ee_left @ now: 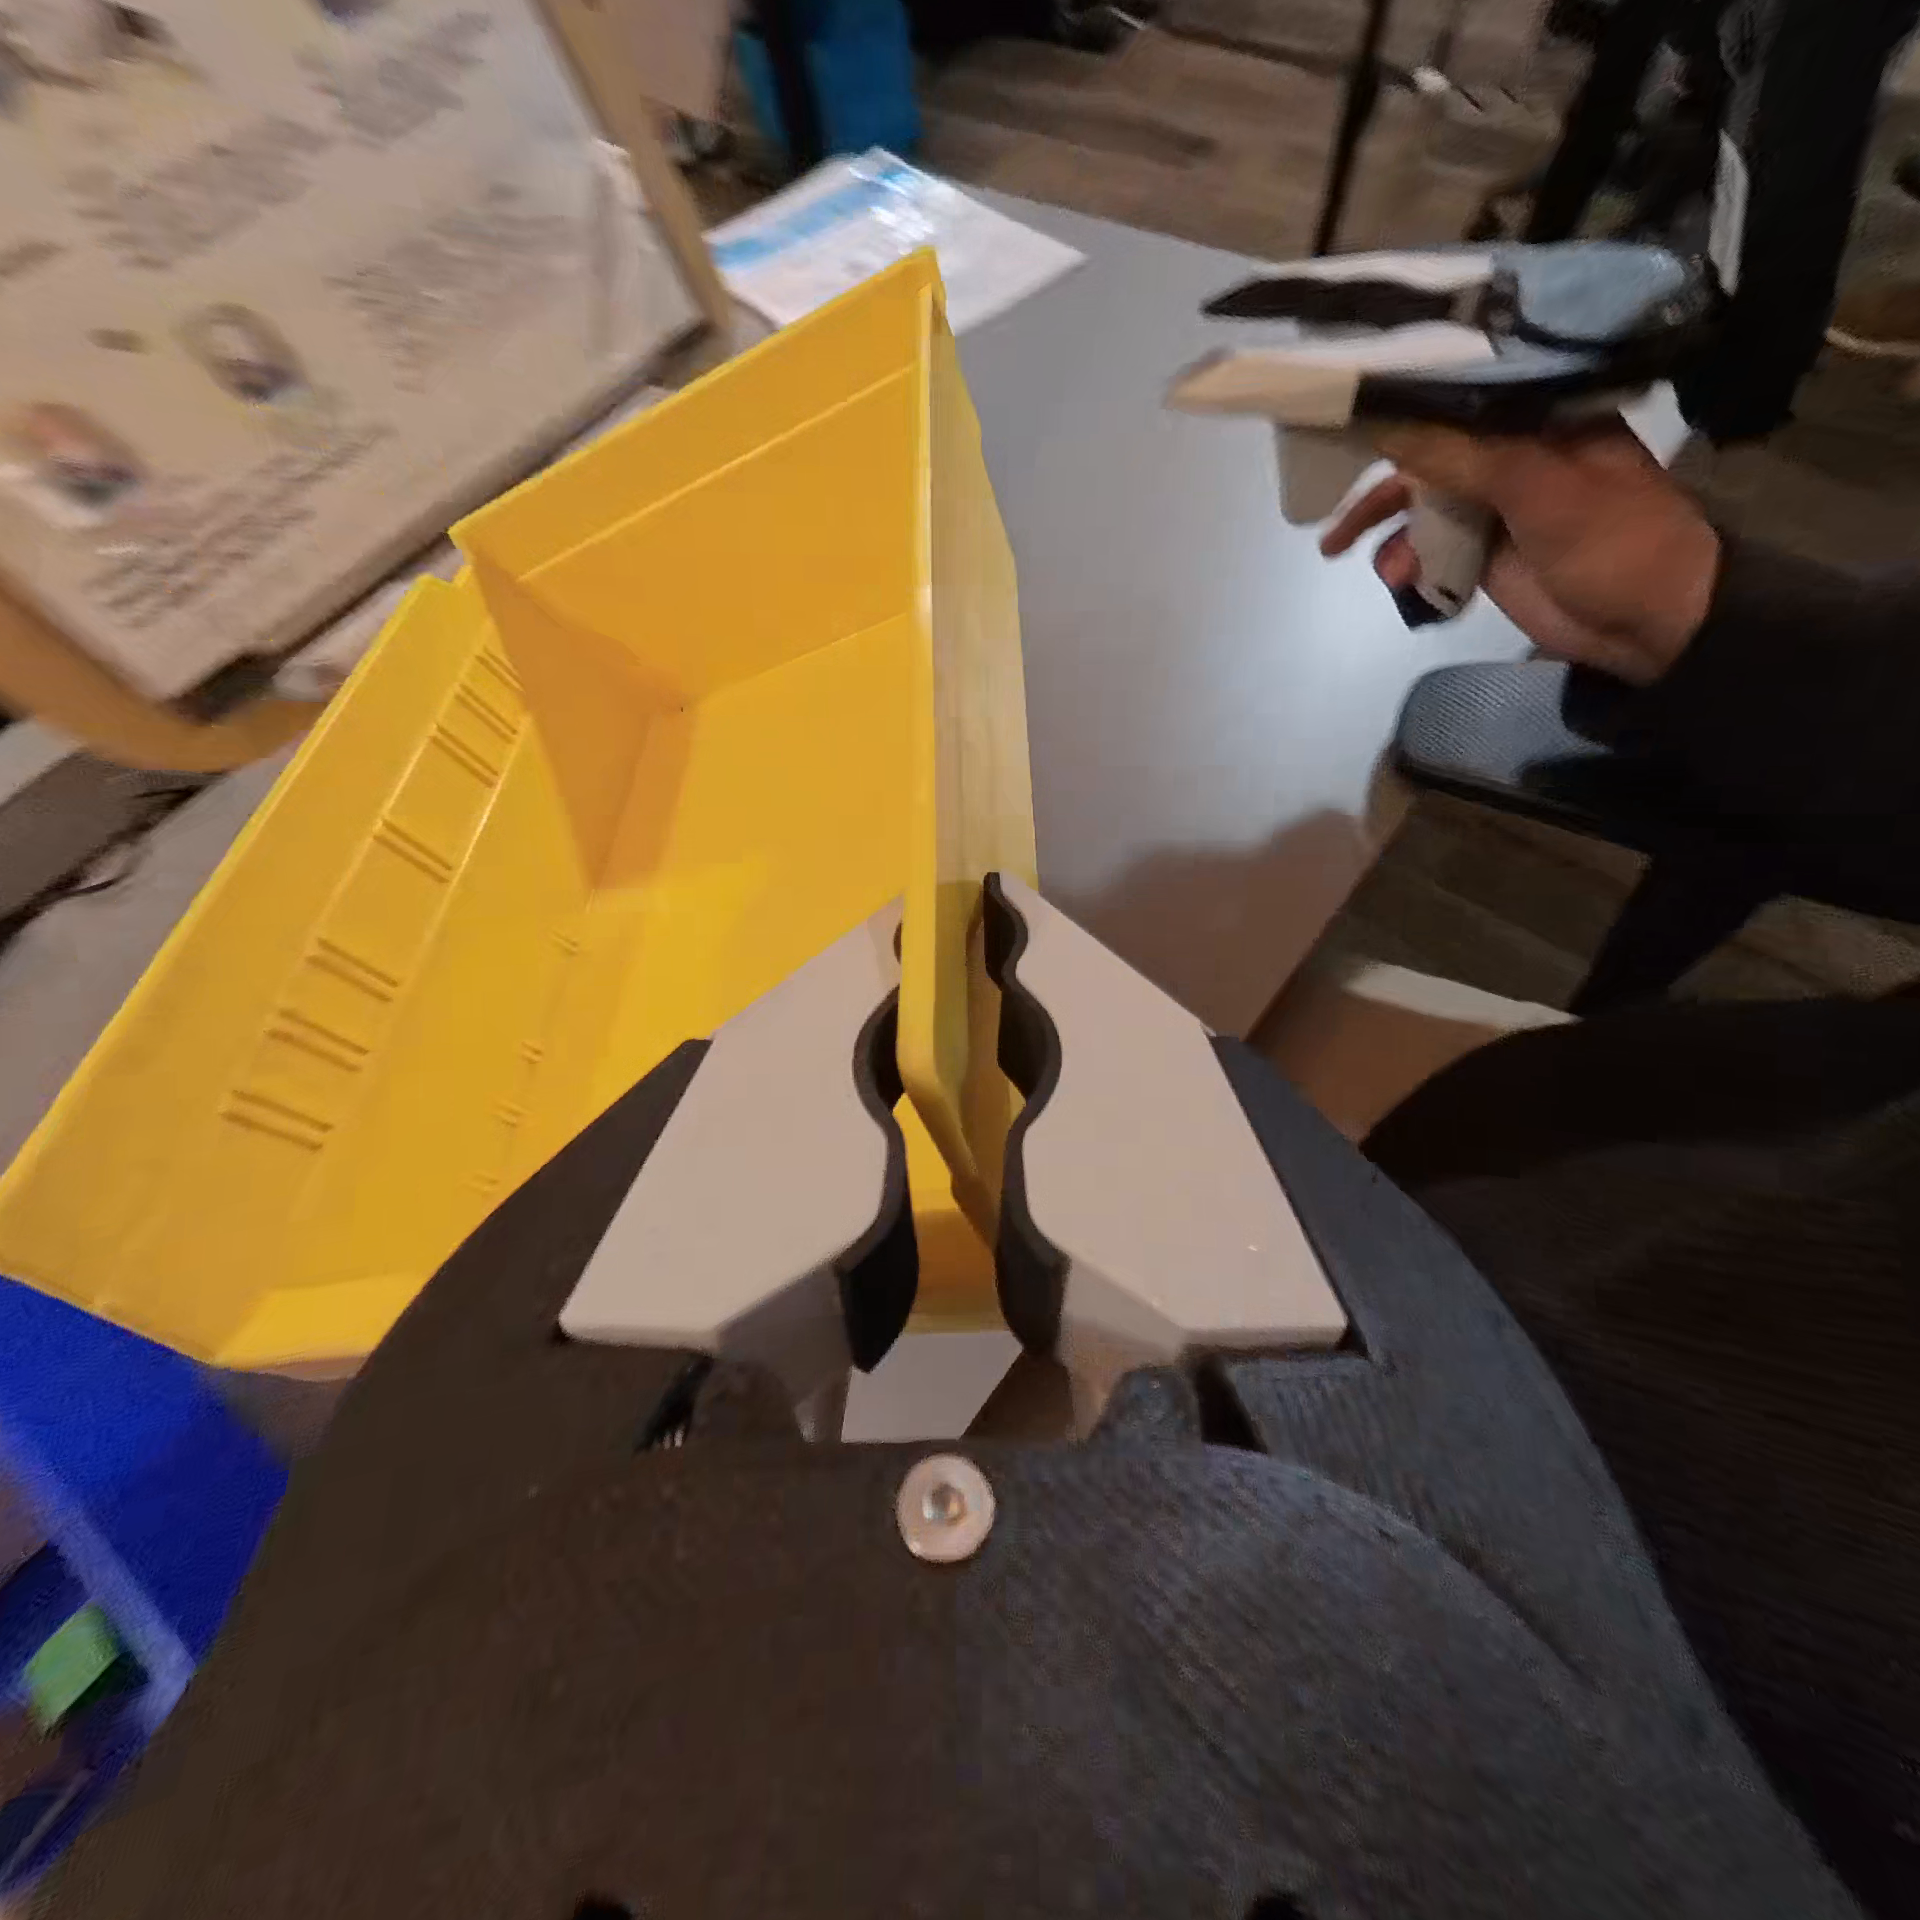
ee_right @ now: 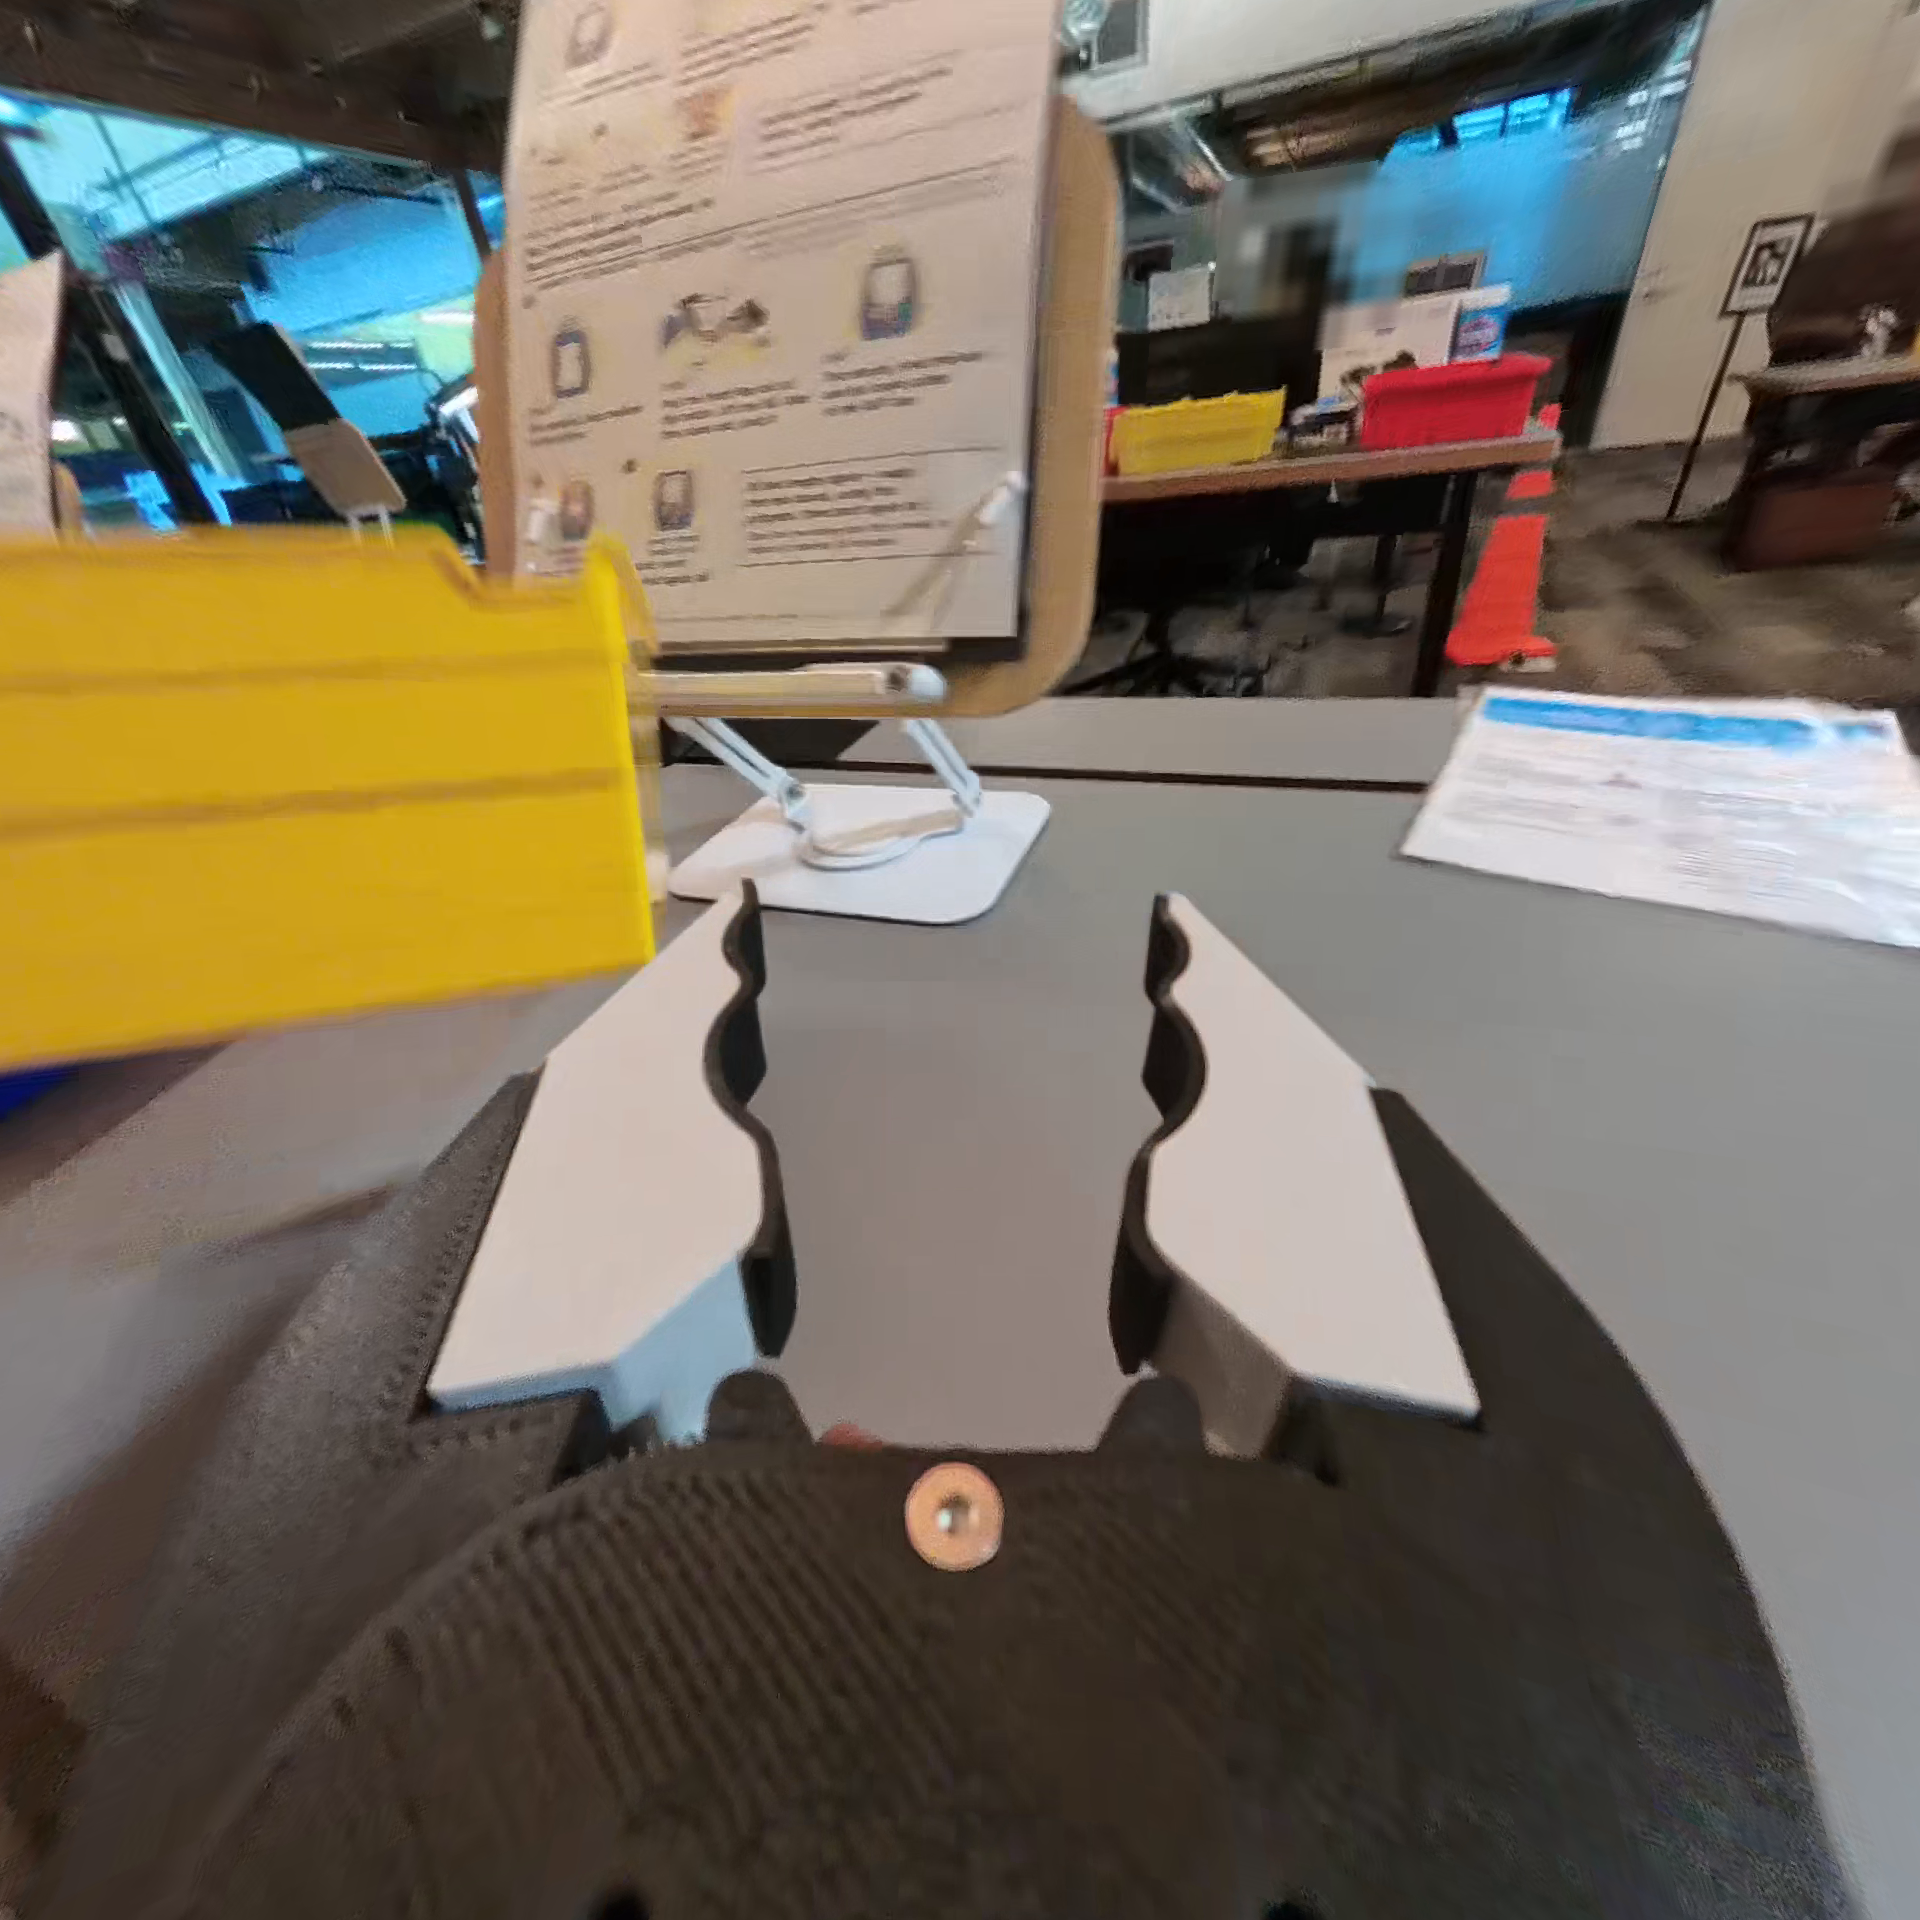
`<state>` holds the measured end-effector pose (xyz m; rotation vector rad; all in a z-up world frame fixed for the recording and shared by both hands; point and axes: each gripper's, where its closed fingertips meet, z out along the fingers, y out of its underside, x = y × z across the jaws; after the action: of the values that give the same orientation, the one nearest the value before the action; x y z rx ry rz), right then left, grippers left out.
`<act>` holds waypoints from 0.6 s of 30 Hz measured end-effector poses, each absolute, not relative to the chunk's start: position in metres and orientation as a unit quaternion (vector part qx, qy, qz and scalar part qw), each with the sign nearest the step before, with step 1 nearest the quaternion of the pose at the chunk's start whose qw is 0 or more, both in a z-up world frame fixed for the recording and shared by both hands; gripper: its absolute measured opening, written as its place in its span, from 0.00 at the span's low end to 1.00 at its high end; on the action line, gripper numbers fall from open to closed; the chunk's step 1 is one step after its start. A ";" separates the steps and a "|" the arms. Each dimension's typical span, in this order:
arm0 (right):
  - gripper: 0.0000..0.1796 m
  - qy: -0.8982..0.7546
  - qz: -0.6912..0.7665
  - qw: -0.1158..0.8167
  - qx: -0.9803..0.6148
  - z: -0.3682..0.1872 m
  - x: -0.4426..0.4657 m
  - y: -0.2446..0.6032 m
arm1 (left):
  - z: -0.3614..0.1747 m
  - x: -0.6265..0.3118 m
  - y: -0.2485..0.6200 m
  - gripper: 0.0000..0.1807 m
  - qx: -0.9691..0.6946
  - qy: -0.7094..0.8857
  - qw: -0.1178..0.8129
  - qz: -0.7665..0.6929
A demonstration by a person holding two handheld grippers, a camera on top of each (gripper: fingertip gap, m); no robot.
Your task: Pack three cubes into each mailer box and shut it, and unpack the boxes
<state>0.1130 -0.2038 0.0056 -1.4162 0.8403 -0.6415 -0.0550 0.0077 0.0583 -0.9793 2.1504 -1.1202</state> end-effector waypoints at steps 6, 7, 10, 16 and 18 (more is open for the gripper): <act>0.38 0.414 -0.323 0.615 -0.588 0.001 0.122 -0.283 | 0.016 -0.027 -0.090 0.01 -0.319 0.827 0.207 -0.413; 0.38 0.419 -0.328 0.613 -0.584 0.000 0.121 -0.290 | 0.012 -0.019 -0.104 0.01 -0.314 0.827 0.217 -0.413; 0.39 0.430 -0.344 0.598 -0.582 -0.007 0.117 -0.305 | -0.003 0.011 -0.142 0.01 -0.289 0.826 0.263 -0.406; 0.38 0.434 -0.388 0.577 -0.573 -0.004 0.107 -0.329 | -0.035 0.061 -0.201 0.01 -0.271 0.819 0.270 -0.427; 0.38 0.439 -0.388 0.579 -0.567 -0.004 0.104 -0.334 | -0.042 0.071 -0.215 0.01 -0.253 0.820 0.291 -0.423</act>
<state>0.1037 -0.3340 -0.0040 -1.3270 1.0263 -0.9075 0.0711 -0.2148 -0.0421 -0.6741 2.1872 -1.1276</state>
